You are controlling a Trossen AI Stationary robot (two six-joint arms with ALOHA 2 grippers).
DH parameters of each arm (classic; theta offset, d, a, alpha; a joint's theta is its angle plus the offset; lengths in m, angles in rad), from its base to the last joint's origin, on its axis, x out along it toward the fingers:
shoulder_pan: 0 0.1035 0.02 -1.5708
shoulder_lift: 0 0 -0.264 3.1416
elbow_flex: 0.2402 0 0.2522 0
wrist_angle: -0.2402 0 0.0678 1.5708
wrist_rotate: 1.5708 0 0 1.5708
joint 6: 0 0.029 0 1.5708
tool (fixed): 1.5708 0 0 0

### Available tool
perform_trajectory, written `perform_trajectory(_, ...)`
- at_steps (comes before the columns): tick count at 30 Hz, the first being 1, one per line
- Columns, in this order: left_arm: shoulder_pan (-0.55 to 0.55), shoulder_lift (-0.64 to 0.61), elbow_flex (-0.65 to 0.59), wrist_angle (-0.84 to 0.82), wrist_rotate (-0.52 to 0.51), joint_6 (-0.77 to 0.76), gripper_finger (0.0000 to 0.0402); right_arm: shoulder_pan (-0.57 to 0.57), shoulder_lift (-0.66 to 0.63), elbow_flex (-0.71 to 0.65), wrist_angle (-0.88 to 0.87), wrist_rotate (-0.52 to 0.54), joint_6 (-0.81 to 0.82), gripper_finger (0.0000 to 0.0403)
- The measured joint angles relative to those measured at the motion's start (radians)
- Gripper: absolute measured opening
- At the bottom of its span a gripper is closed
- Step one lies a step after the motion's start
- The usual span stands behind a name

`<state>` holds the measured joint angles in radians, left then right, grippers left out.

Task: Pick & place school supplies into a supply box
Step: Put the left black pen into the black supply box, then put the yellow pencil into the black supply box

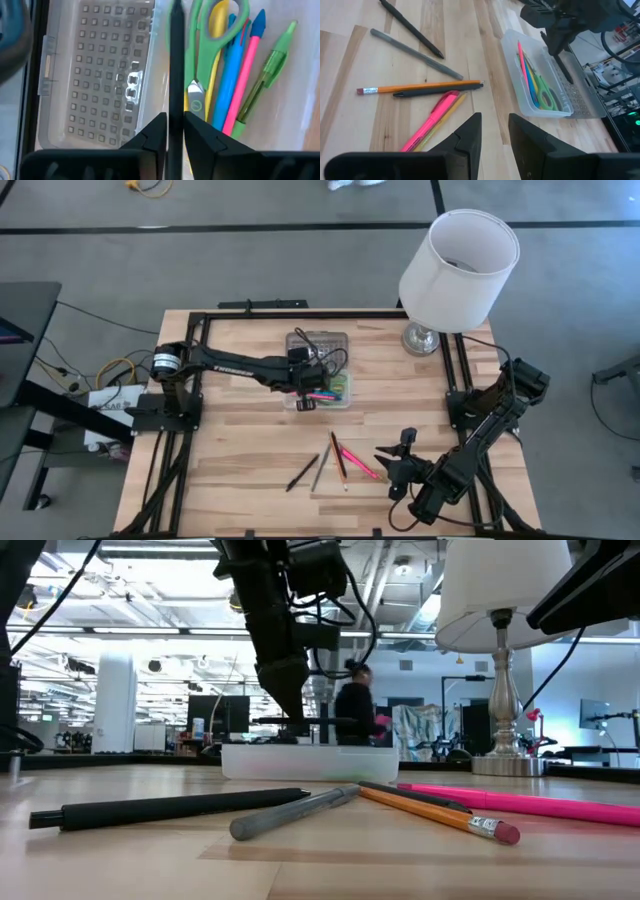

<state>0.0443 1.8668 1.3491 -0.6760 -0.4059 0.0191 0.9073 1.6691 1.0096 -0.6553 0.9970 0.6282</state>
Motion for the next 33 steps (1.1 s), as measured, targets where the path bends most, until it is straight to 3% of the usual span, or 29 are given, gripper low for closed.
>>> perform_trajectory(8, 0.003, 0.0, 0.0, 0.002, 0.002, 0.005, 0.0117, 0.0, 0.0, 0.0, -0.001, 0.0, 0.003, 0.0092)
perform_trajectory(14, -0.046, -0.009, -0.001, -0.013, 0.06, 0.004, 0.0134, -0.027, 0.0, 0.0, 0.001, -0.01, 0.097, 0.0092)
perform_trajectory(21, -0.2, -0.046, -0.001, -0.027, 0.051, -0.019, 0.0132, -0.127, 0.0, 0.0, 0.035, -0.239, 0.159, 0.0092)
perform_trajectory(26, -0.334, -0.05, -0.016, -0.047, -0.037, -0.091, 0.0132, -0.177, 0.0, 0.0, 0.097, -0.367, 0.134, 0.0092)
perform_trajectory(33, -0.488, -0.05, -0.089, -0.047, -0.248, -0.254, 0.0132, -0.204, 0.064, -0.001, 0.162, -0.524, 0.135, 0.0092)
